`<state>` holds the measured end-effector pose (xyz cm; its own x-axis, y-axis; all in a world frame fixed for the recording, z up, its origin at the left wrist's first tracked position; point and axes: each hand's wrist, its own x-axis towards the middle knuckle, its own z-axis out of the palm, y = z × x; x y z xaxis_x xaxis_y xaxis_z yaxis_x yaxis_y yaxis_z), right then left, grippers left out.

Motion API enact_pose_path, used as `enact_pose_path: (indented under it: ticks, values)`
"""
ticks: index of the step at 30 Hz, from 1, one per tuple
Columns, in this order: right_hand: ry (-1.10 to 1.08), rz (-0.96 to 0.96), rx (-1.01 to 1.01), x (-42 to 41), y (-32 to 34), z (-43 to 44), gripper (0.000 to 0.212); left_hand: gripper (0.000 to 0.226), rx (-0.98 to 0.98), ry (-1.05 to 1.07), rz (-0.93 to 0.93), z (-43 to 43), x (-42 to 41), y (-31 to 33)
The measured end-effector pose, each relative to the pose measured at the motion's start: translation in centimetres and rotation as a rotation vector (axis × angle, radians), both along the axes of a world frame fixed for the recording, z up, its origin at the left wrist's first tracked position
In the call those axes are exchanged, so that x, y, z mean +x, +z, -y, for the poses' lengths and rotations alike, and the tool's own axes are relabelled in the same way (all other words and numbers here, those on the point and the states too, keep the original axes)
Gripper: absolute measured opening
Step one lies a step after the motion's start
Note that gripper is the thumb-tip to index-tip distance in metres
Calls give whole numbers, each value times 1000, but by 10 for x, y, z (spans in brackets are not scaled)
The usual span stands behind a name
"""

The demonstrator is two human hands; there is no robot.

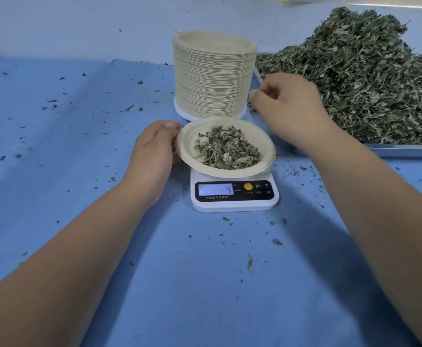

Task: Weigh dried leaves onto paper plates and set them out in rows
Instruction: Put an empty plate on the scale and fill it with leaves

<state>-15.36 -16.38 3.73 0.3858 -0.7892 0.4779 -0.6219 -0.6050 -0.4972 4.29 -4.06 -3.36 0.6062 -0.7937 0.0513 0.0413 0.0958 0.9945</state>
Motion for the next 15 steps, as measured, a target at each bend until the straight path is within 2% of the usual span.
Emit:
enact_pose_path:
  ticks: [5, 11, 15]
  values:
    - [-181, -83, -3, -48, -30, 21, 27, 26, 14, 2, 28, -1, -1, 1]
    - [-262, -370, -27, -62, -51, 29, 50, 27, 6, 0, 58, -3, -4, 2]
    - [-287, -437, -66, -60, -55, 28, 57, 27, -7, -21, 64, -5, -5, 3]
